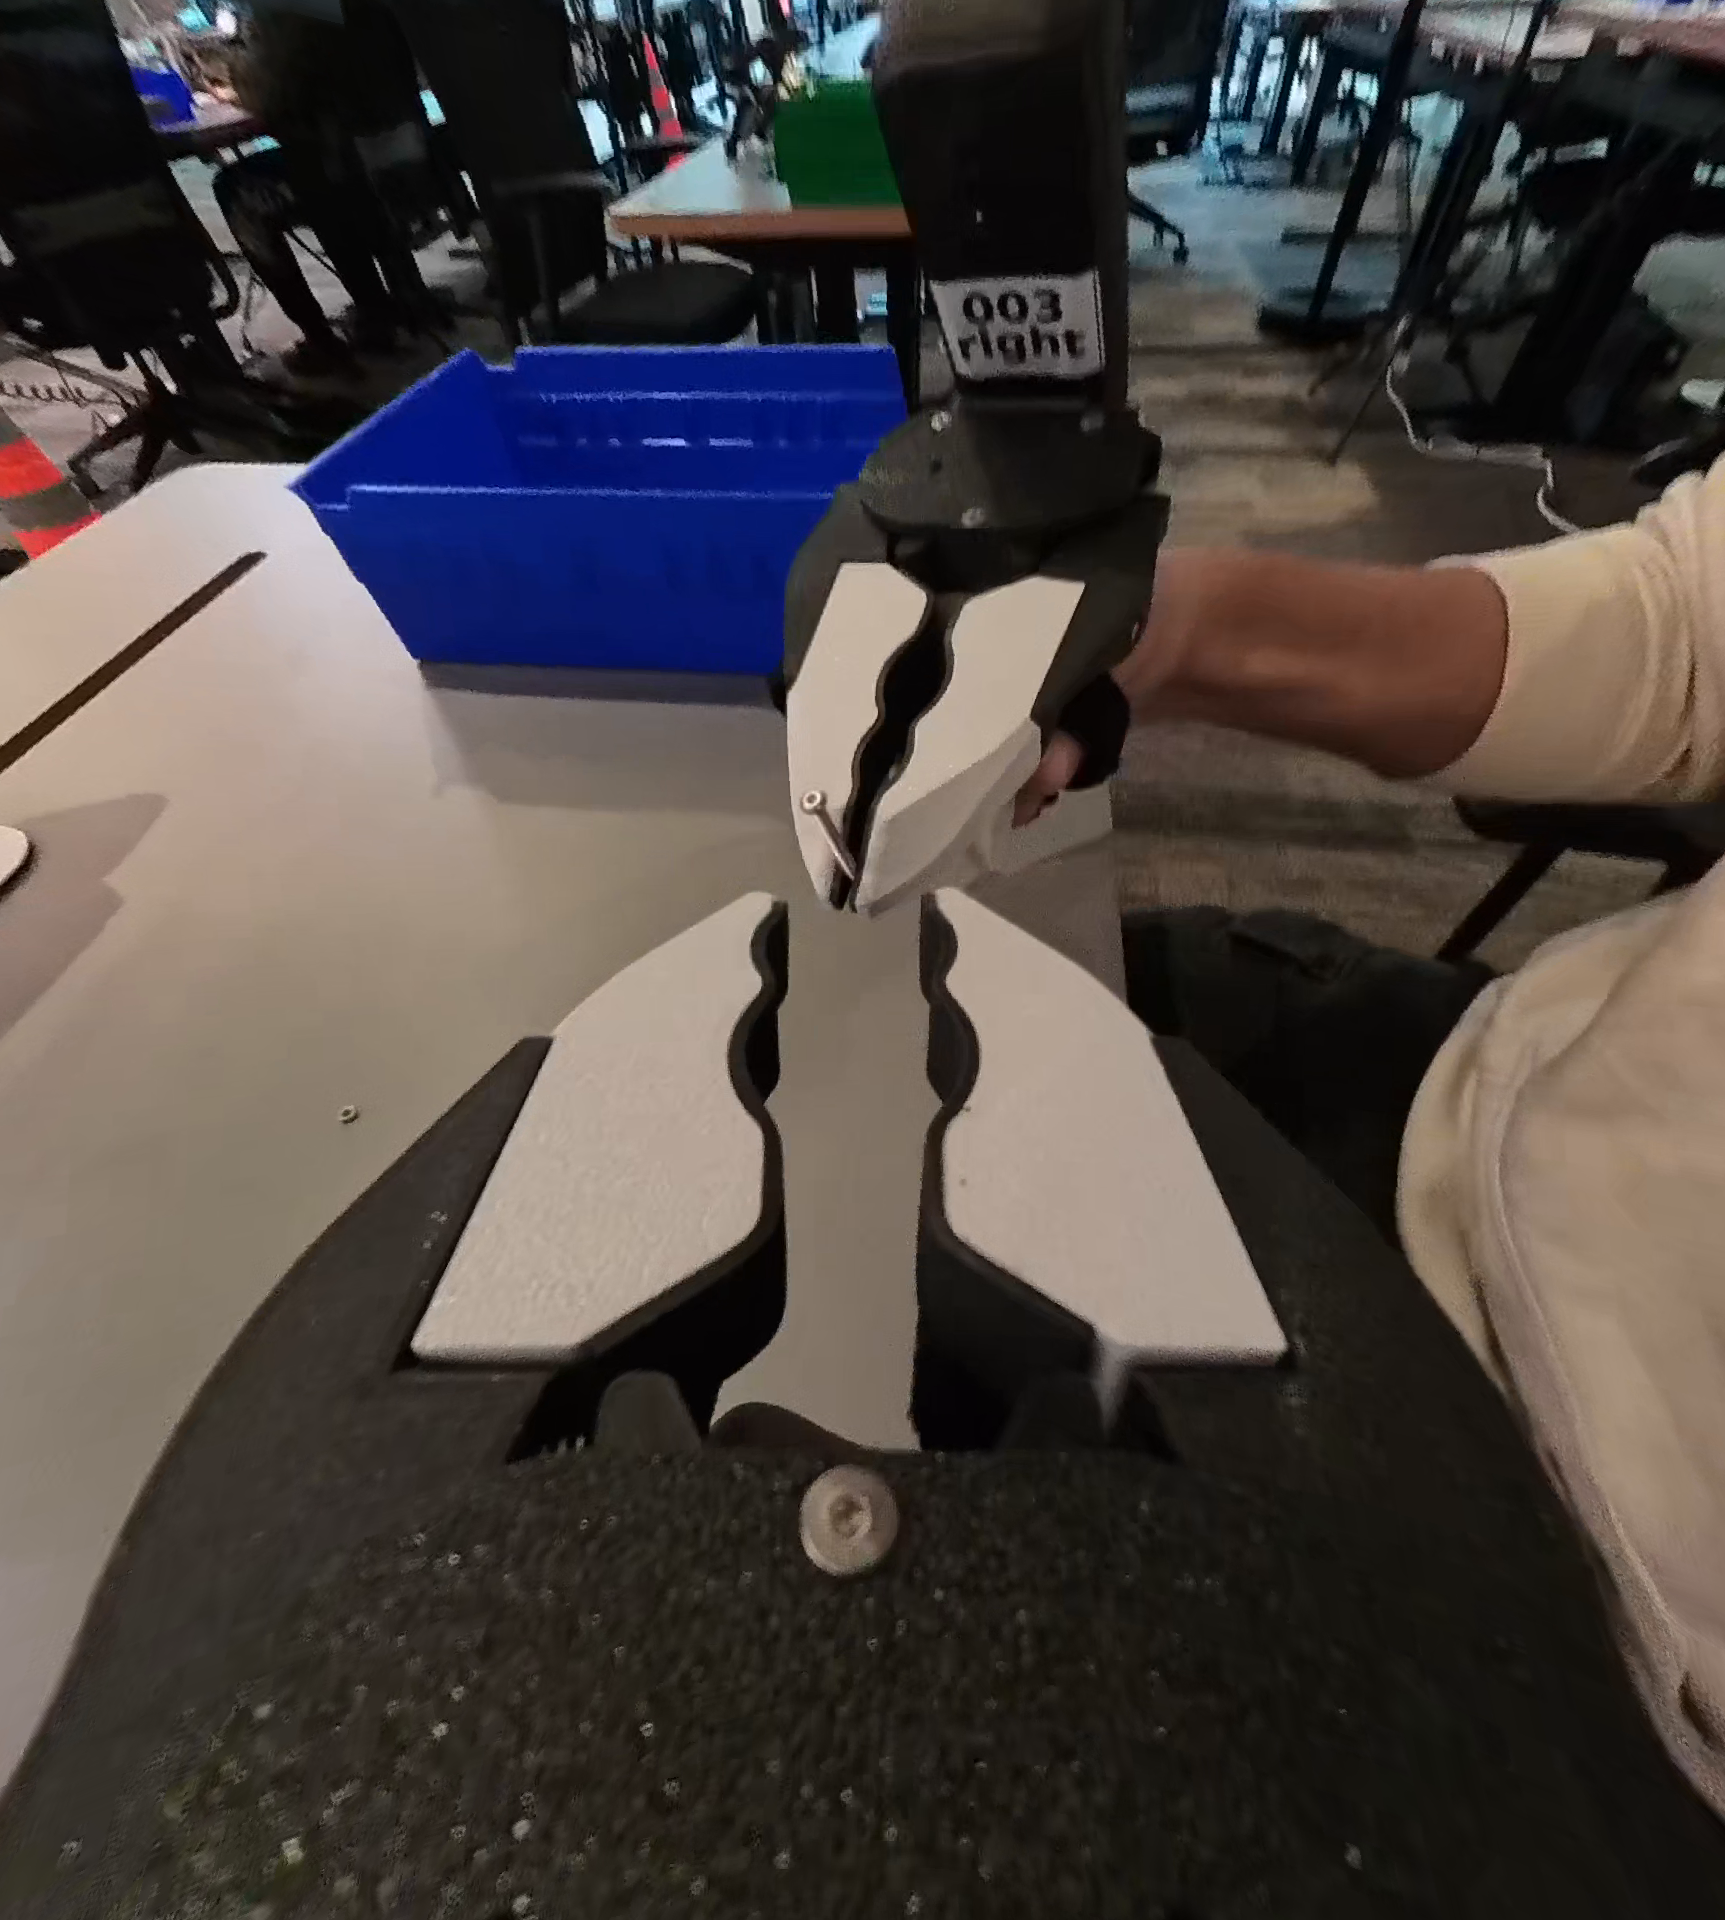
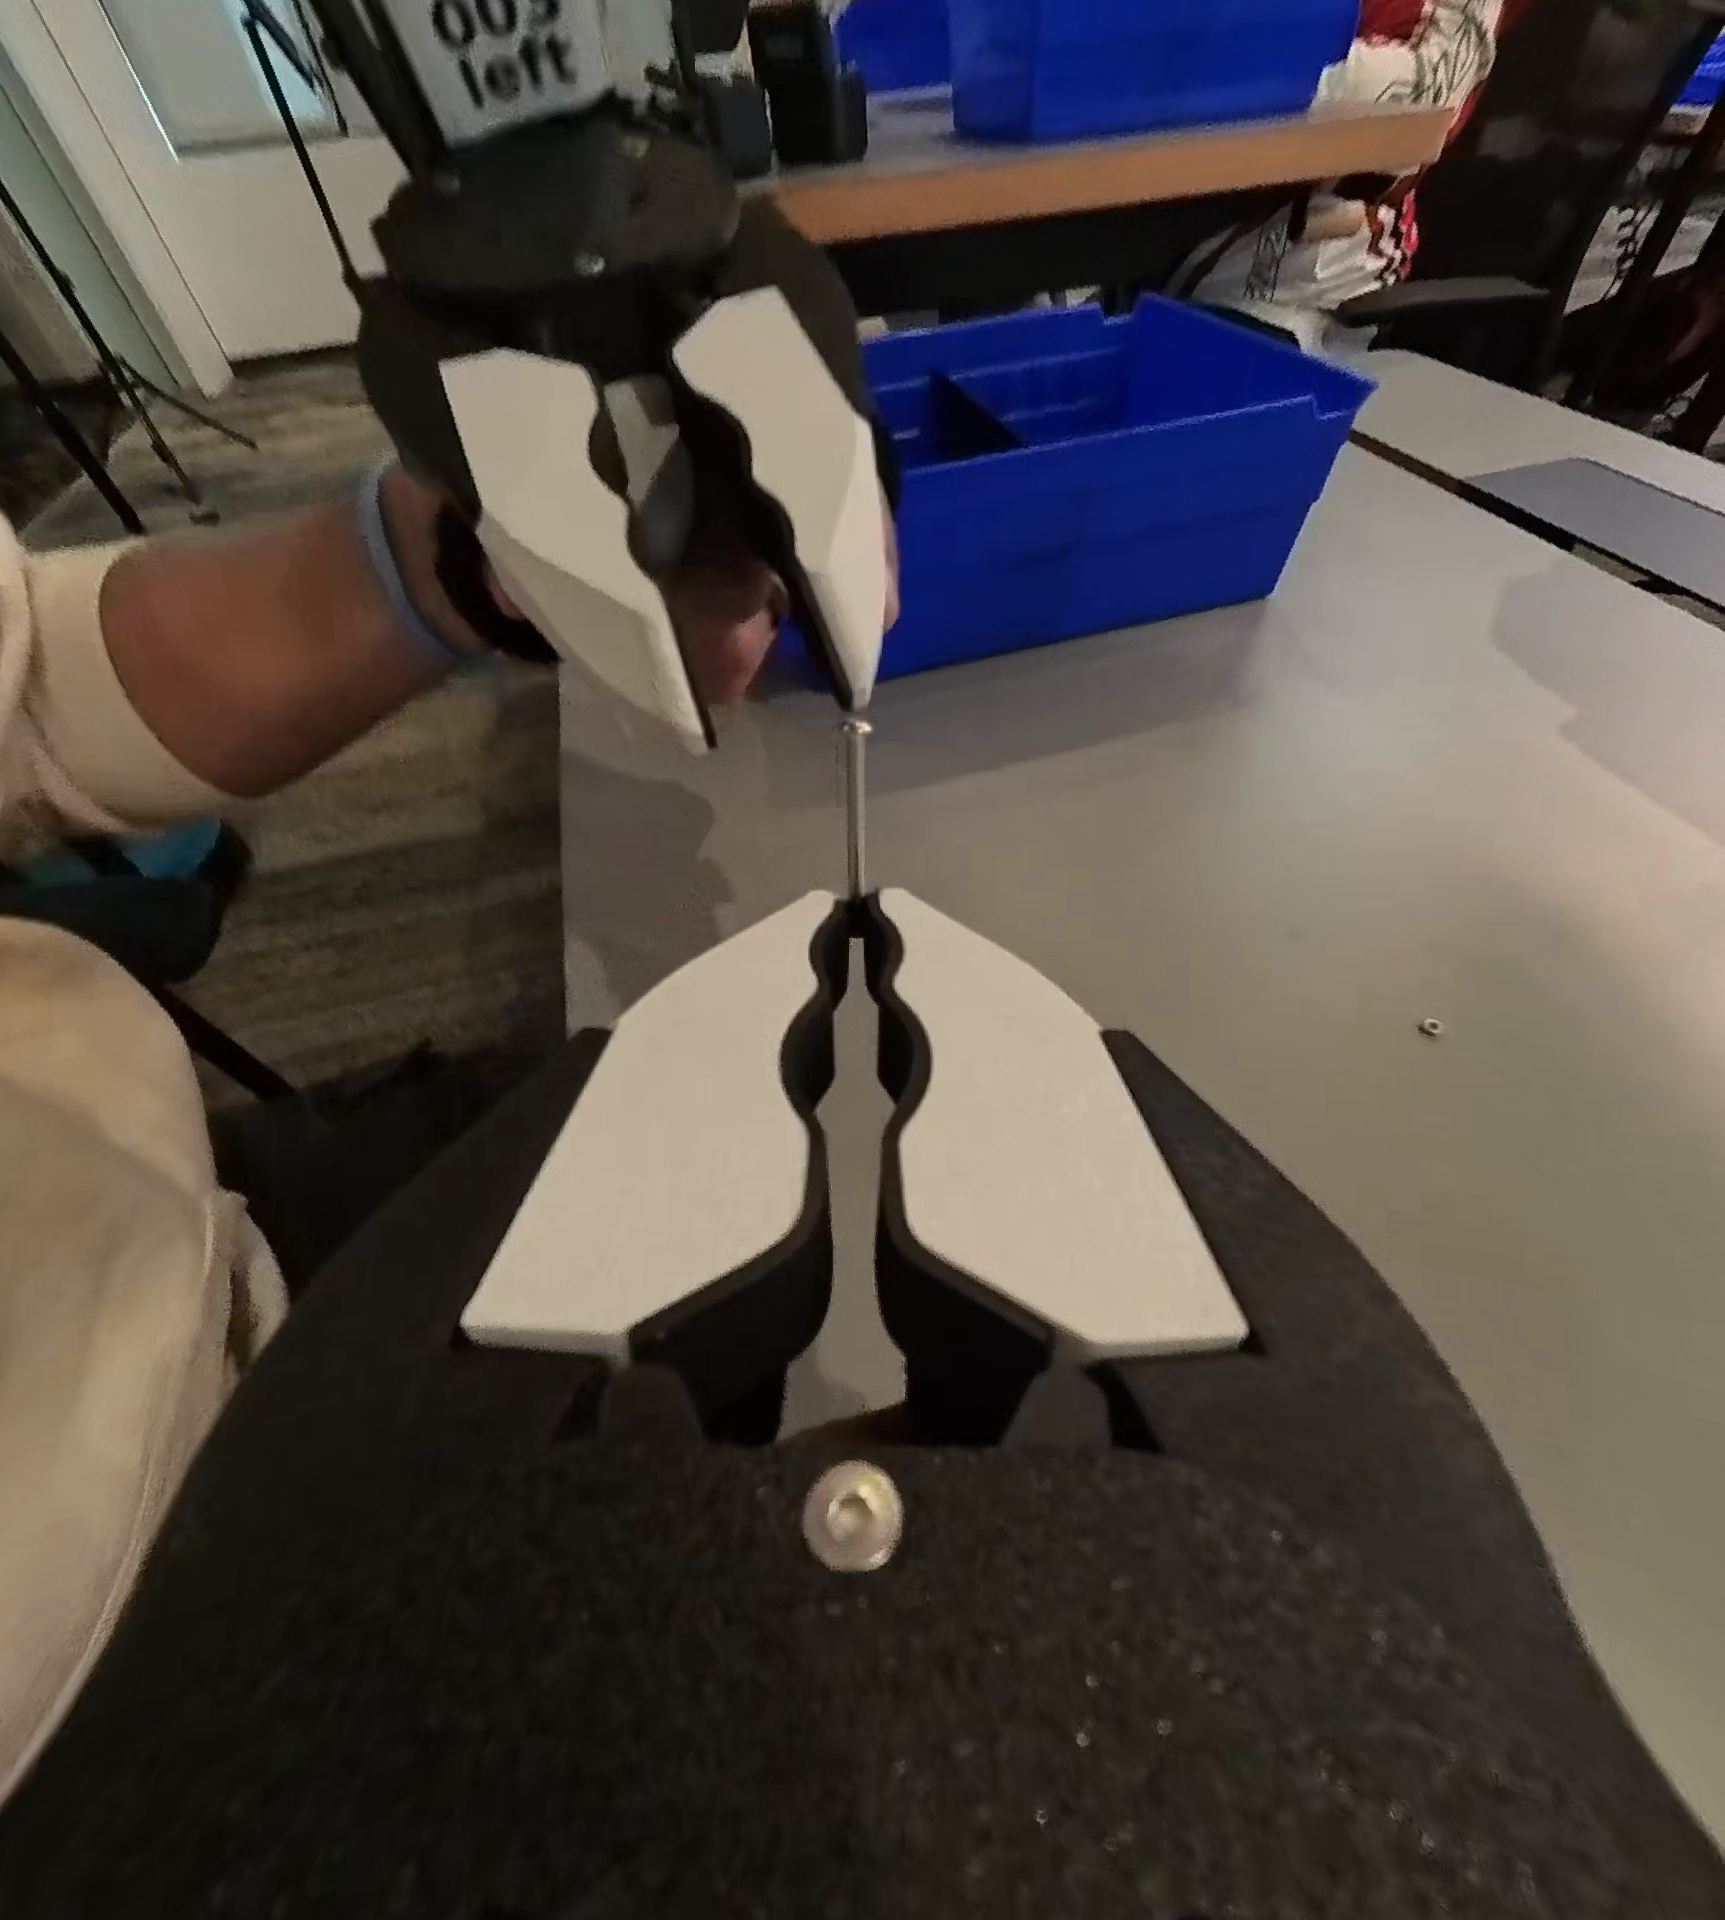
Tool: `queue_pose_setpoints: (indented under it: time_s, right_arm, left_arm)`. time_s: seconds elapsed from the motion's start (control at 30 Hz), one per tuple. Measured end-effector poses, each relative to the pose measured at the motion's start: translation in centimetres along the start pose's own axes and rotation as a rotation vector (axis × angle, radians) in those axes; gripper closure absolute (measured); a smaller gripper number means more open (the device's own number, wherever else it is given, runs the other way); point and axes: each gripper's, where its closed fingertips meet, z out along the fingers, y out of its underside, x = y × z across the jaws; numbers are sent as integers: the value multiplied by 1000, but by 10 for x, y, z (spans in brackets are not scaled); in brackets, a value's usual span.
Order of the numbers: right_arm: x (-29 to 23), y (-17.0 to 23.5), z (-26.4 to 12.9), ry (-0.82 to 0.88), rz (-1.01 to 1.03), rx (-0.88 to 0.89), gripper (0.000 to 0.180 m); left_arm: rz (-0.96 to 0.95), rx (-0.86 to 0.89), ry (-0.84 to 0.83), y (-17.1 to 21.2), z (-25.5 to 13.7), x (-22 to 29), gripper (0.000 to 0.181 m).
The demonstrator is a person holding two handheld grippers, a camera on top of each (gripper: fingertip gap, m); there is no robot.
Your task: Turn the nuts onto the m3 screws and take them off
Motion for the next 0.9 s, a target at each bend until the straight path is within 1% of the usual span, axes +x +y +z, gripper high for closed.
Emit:
queue_pose_setpoints:
  time_s: [0.17,0.37,0.43,0.57,0.63,0.77,0.9]
  right_arm:
    - [-6,8,3,-19,-59,-110,177]
    - [-6,11,2,-11,-73,-146,177]
    - [-7,13,2,-12,-80,-165,177]
    - [-5,14,0,-4,-89,-175,177]
    - [-5,16,-1,-7,-90,-185,177]
    - [-4,10,-7,-14,-75,-144,177]
    - [-6,-5,-15,-60,-27,-36,177]
  left_arm:
    - [90,-147,56,4,7,-3,161]
    - [157,-259,136,6,17,-1,162]
    - [173,-279,139,7,19,-2,162]
    - [186,-293,175,9,23,3,176]
    - [187,-302,177,10,24,3,176]
    - [180,-294,165,12,22,1,176]
    - [150,-266,151,17,21,0,176]
